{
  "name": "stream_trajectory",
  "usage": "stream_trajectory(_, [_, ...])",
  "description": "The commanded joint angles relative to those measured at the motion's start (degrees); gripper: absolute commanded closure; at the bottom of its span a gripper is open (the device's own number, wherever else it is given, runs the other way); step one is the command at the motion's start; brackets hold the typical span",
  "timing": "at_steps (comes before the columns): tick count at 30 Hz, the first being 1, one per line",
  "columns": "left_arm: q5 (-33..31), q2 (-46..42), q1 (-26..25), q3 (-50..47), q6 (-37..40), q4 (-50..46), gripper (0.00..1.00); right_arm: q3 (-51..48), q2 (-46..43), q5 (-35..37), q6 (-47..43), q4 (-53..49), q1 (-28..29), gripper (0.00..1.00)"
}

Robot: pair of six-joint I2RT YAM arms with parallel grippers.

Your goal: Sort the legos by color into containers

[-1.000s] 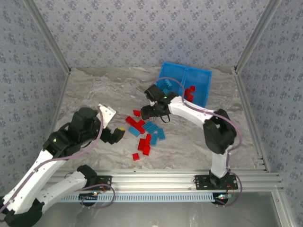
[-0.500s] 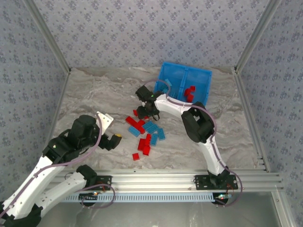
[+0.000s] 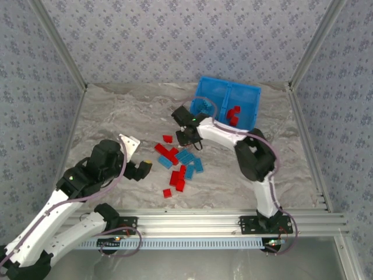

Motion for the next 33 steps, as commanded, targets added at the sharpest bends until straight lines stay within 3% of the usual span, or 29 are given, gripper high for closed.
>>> stream_trajectory(1, [-2.6,1.9,1.2,0.6,-9.6,6.3,0.01,-3.5,-15.0,8.6,0.5,1.3,-1.3,0.67])
stream_trajectory(6, [-3.1,7.4,4.4,5.4,-18.9,2.6,0.01,-9.3,-25.7,15.6,0.4,4.0,-7.5,0.65])
stream_trajectory(9, [-3.0,11.1,4.9,8.8,-19.9,-2.0,0.01,-10.8,-26.4,14.3,0.7,5.0,-14.8,0.65])
stream_trajectory(14, [0.0,13.1,5.0,8.9,-20.4,-2.8,0.01,-5.4,-16.4,10.7,-1.6,2.8,-23.7,0.66])
stream_trajectory(24, [1.5,13.3,5.0,6.3,-24.2,-3.3,0.01,6.6,1.4,10.3,-3.8,-1.5,-30.7,0.63])
stream_trajectory(33, [0.7,17.2,5.0,5.9,-25.8,-1.3,0.01,13.7,3.5,8.0,-4.7,-4.9,-32.0,0.52])
